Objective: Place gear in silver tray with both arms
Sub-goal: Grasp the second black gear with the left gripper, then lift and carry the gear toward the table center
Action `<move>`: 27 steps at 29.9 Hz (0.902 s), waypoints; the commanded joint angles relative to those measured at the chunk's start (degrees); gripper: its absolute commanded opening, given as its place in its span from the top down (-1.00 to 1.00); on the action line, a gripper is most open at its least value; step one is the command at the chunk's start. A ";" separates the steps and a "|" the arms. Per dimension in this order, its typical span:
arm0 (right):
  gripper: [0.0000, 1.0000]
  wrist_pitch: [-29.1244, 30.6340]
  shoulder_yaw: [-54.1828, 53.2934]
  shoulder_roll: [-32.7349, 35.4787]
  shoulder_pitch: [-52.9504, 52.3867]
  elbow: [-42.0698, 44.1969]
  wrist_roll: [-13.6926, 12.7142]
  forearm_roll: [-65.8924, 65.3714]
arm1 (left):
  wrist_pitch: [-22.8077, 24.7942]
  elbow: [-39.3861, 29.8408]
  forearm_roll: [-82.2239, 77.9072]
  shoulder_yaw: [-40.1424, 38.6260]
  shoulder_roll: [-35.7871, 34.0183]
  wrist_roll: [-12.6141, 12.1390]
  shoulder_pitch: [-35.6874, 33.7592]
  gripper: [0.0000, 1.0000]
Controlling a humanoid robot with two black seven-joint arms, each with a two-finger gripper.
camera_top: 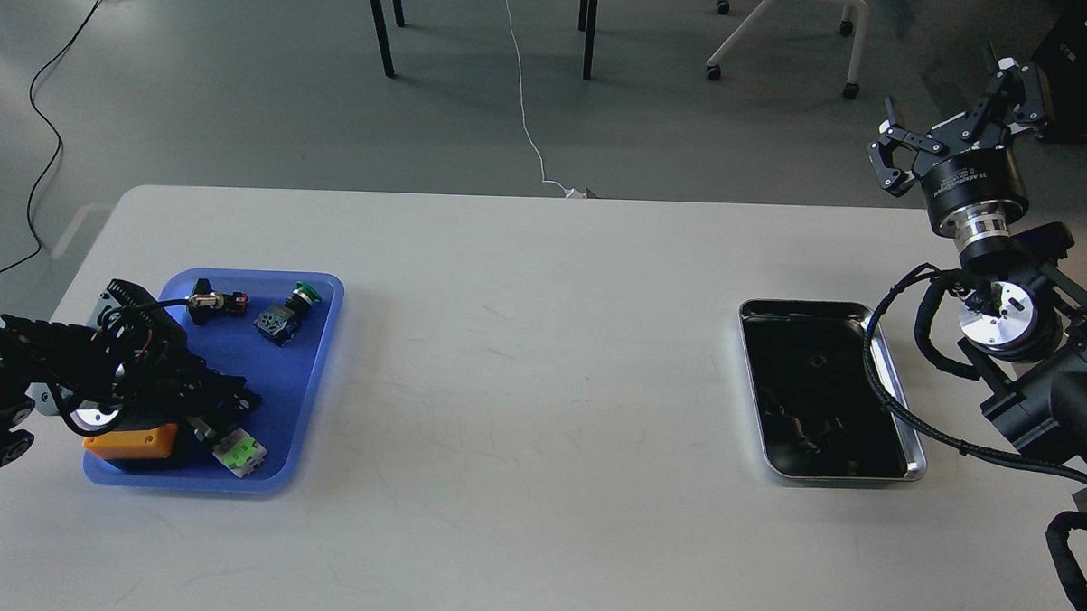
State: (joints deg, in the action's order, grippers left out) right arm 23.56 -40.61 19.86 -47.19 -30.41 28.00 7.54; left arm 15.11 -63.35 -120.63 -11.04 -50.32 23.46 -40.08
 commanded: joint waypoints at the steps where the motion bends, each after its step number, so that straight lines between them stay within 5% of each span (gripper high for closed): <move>1: -0.97 0.00 0.00 0.00 -0.01 0.00 0.00 0.02 | -0.08 -0.19 0.13 -0.12 0.04 0.01 -0.43 0.48; 11: -0.97 -0.09 -0.35 0.18 -0.10 0.00 0.00 0.02 | -3.51 -3.35 4.34 -1.27 -2.85 0.10 -1.57 0.56; 20: -0.97 -0.09 -0.43 0.62 0.25 0.00 0.00 0.02 | -0.89 -16.79 5.58 -1.00 -3.92 -0.69 -9.56 0.52; 23: -0.97 -0.27 -0.44 0.70 0.34 0.00 0.00 0.02 | 3.33 -18.74 5.49 -1.00 0.11 -1.83 -13.96 0.52; 27: -0.97 -0.18 -0.44 1.23 0.60 0.00 0.00 0.02 | 8.34 -17.51 5.49 -0.57 11.53 -6.84 -17.48 0.52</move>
State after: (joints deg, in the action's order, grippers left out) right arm 23.34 -41.11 20.62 -46.73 -30.42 28.00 7.56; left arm 20.16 -81.69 -115.04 -11.94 -46.30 19.99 -55.30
